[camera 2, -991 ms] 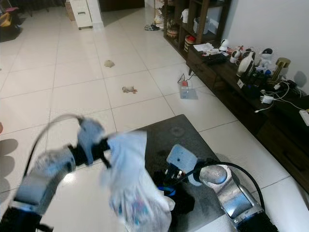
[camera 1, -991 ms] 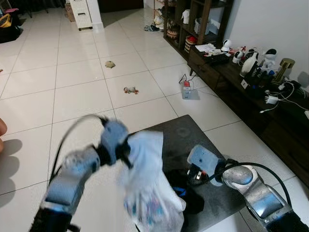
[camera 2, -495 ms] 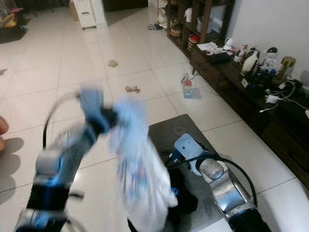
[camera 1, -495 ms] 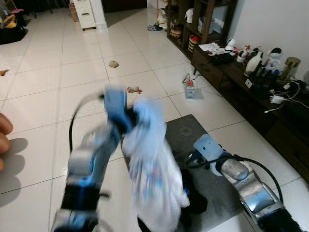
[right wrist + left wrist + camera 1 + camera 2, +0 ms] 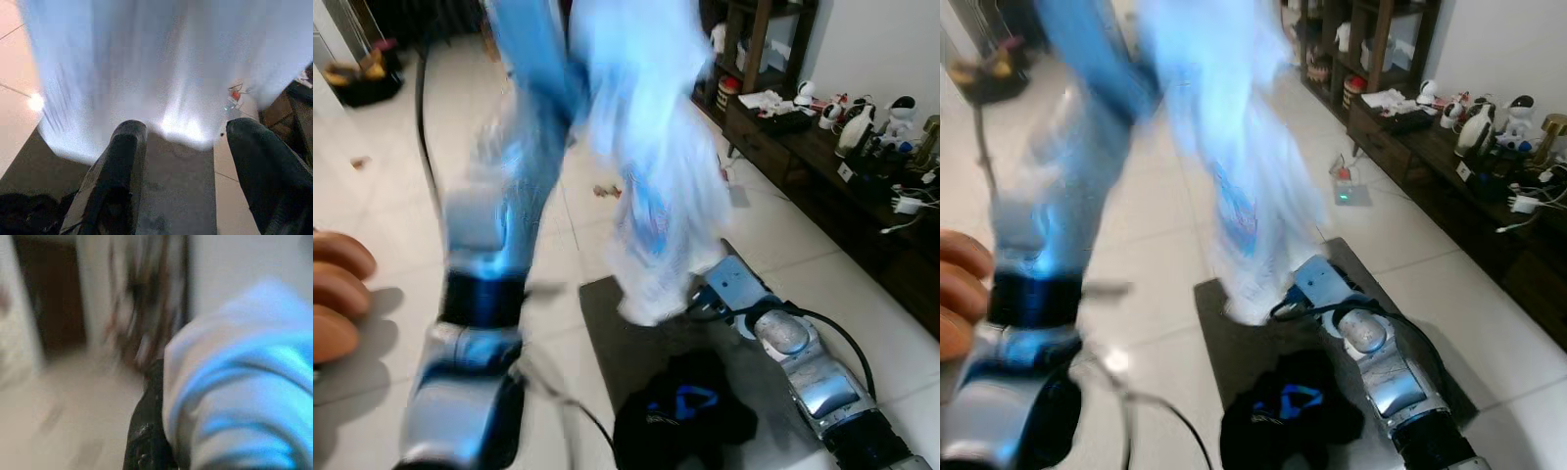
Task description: Hang hanger
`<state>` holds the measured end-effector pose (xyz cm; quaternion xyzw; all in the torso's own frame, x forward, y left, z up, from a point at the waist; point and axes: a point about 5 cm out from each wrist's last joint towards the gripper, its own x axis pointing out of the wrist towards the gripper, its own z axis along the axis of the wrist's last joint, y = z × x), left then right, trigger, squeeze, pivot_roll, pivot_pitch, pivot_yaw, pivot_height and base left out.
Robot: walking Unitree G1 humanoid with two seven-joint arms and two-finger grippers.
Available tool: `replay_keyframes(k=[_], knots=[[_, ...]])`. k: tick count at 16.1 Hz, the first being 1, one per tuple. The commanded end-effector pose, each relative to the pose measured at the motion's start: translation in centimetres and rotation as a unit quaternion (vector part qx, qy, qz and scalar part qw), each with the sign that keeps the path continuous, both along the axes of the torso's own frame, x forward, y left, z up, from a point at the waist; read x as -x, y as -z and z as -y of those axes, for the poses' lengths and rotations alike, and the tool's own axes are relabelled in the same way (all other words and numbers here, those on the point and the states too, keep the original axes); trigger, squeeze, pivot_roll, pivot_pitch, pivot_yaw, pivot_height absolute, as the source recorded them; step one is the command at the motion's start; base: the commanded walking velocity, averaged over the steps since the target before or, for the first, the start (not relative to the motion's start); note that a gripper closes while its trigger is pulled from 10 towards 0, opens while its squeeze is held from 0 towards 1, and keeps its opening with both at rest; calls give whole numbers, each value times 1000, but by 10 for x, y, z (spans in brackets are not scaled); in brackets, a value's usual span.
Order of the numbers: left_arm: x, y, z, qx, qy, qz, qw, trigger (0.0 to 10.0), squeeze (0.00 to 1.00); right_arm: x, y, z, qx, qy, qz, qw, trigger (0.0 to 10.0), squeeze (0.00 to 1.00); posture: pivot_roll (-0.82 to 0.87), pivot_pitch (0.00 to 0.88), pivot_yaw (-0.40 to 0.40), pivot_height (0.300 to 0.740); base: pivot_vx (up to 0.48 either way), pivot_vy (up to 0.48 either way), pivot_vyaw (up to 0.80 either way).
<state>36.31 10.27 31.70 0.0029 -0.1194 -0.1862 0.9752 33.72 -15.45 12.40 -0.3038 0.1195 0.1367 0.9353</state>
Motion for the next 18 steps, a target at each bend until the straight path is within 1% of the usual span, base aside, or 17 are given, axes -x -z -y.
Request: replay_keyframes(k=[1, 2, 3, 4, 5, 6, 7, 8, 9, 10, 11, 12, 13, 14, 15, 16, 18], knots=[[0, 41, 2, -58, 0, -98, 993, 0, 0, 0, 0, -2, 6, -1, 4, 1000, 10000, 0, 38, 43, 104, 740, 0, 0, 0], [3, 62, -2, -86, -4, -137, 987, 0, 0, 1, 2, -2, 11, 0, 2, 1000, 10000, 0, 39, 43, 107, 740, 0, 0, 0], [7, 74, -5, -100, 2, -156, 983, 0, 0, 3, 3, -3, 10, -3, 0, 1000, 10000, 0, 40, 42, 108, 740, 0, 0, 0], [7, 82, -13, -93, -18, -177, 980, 0, 0, 8, 4, -8, 2, -27, -18, 999, 10000, 0, 39, 40, 110, 740, 0, 0, 0], [7, 83, -14, -91, -23, -180, 979, 0, 0, 9, 5, -10, 2, -39, -26, 999, 10000, 0, 37, 37, 110, 740, 0, 0, 0], [4, 82, -17, -80, -31, -179, 980, 0, 0, 16, 6, -16, 25, -86, -50, 995, 10000, 0, 35, 36, 110, 740, 0, 0, 0], [3, 79, -17, -69, -38, -175, 981, 0, 0, 25, 9, -20, 49, -137, -75, 987, 10000, 0, 30, 32, 109, 740, 0, 0, 0], [1, 71, -15, -44, -39, -159, 985, 0, 0, 35, 12, -24, 54, -185, -110, 975, 10000, 0, 24, 29, 107, 740, 0, 0, 0], [-1, 62, -11, -6, -37, -140, 989, 0, 0, 51, 15, -29, 53, -247, -149, 956, 10000, 0, 21, 27, 105, 740, 0, 0, 0], [-4, 54, -5, 40, -29, -128, 991, 0, 0, 62, 17, -31, 40, -281, -172, 944, 10000, 0, 17, 27, 102, 740, 0, 0, 0], [-4, 51, 0, 75, -17, -126, 989, 0, 0, 63, 17, -32, 29, -285, -173, 942, 10000, 0, 17, 27, 102, 740, 0, 0, 0], [-5, 48, 5, 99, -8, -125, 987, 0, 0, 64, 16, -32, 30, -289, -171, 942, 10000, 0, 15, 30, 101, 740, 0, 0, 0], [-6, 41, 13, 132, 8, -113, 985, 0, 0, 61, 8, -36, 7, -282, -153, 947, 10000, 0, 5, 30, 102, 740, 0, 0, 0], [-8, 35, 16, 175, 7, -108, 979, 0, 0, 61, -4, -43, -26, -289, -138, 947, 10000, 0, -2, 29, 101, 740, 0, 0, 0], [-12, 31, 17, 212, -5, -111, 971, 0, 0, 66, -12, -49, -49, -307, -135, 941, 10000, 0, -7, 30, 101, 740, 0, 0, 0], [-15, 29, 17, 234, -13, -111, 966, 0, 0, 70, -16, -54, -65, -323, -134, 934, 10000, 0, -7, 30, 101, 740, 0, 0, 0], [-19, 23, 21, 258, -11, -107, 960, 0, 0, 82, -14, -65, -87, -361, -147, 917, 10000, 0, -14, 33, 102, 740, 0, 0, 0]])
